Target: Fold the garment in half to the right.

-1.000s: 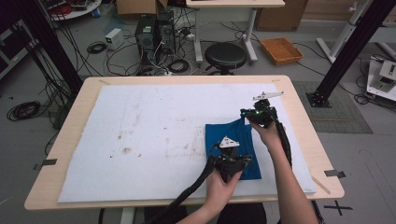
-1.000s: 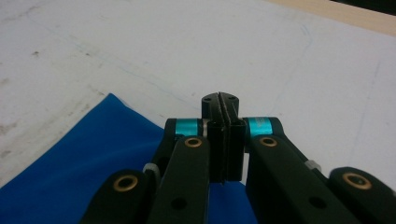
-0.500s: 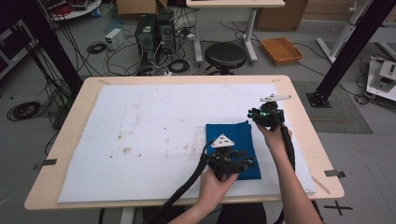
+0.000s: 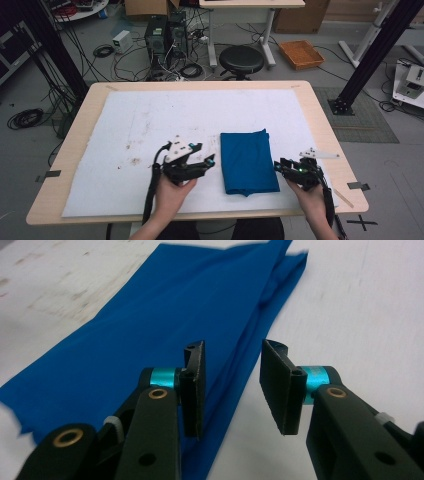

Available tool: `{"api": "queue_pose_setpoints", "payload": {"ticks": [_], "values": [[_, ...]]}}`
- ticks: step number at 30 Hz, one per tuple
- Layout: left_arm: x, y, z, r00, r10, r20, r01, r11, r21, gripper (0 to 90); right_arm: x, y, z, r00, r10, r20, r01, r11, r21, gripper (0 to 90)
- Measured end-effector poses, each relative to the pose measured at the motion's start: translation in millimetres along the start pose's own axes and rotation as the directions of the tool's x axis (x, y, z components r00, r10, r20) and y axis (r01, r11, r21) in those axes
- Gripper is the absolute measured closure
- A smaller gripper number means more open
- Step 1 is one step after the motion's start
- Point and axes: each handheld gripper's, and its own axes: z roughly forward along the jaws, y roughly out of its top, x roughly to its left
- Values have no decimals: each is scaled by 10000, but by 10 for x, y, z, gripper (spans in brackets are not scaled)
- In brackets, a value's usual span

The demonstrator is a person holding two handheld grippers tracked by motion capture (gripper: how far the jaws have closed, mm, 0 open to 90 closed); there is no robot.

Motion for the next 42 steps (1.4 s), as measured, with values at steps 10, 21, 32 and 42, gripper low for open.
{"api": "queue_pose_setpoints", "payload": {"ticks": [10,21,32,42], "values": [[480,-215,-421,9928,-755,-932,710,9962,-509,396,79,-204,-20,9967,198,-784,-170,9992,351,867],[581,-259,-546,9892,-772,-1247,701,9957,-603,396,100,-285,-123,10000,-49,2,49,9993,374,879],[747,-133,-696,9892,-234,-1447,108,9962,-866,355,16,95,-244,9968,-742,287,773,9888,-1275,464],[1034,-176,-922,9923,-220,-1219,103,9953,-958,355,-171,559,-183,9938,-957,568,1063,9676,-2288,362]]}}
